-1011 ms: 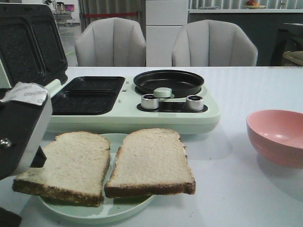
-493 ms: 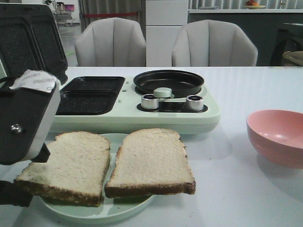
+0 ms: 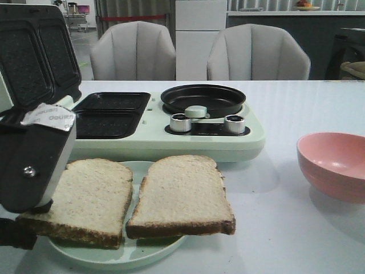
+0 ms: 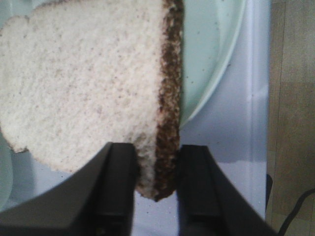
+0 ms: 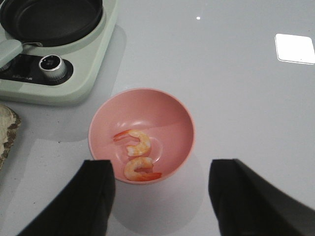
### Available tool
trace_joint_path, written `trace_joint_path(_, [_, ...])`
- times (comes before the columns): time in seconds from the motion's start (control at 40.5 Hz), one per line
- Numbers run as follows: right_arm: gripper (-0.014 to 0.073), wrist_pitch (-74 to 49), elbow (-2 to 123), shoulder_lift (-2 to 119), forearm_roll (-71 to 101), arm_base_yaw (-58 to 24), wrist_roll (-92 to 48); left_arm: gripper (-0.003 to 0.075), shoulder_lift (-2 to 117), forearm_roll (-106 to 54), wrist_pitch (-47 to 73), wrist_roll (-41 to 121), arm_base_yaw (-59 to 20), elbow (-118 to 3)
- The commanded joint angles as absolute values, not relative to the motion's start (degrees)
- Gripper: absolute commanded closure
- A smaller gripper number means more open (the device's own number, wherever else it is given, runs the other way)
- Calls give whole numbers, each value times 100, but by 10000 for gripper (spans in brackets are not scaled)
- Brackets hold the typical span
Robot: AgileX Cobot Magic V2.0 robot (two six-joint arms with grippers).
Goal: Make breakfast with bread and shrimp
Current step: 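Lower the left gripper to the bread slice nearest it and grasp it, then lift the bread slice with the left gripper over the waffle plate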
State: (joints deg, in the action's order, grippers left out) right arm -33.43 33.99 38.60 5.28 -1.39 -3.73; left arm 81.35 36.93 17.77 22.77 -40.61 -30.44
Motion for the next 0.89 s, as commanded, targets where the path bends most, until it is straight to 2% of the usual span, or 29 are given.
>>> trace_joint_path(0.0, [67,-2943,3618,3874,563,-137,-378,598,8008,3747,1698,2178,-4083,-3181])
trace_joint_path(0.049, [67,-2943,3618,3874,563,-137,-378,625,8008,3747,1712,2164,-4083,-3181])
trace_joint_path(0.37, [67,-2943,3618,3874,563,-137,-378,619,7616,3706,1992,1882,-4104,-3198])
trace_joint_path(0.641, [67,-2943,3618,3874,563,-137,-378,619,6489,3767,2029,1882,-4104,-3198])
trace_joint_path(0.863, [67,-2943,3618,3874,563,-137,-378,619,5456,4412,1741,1882,-4104,-3198])
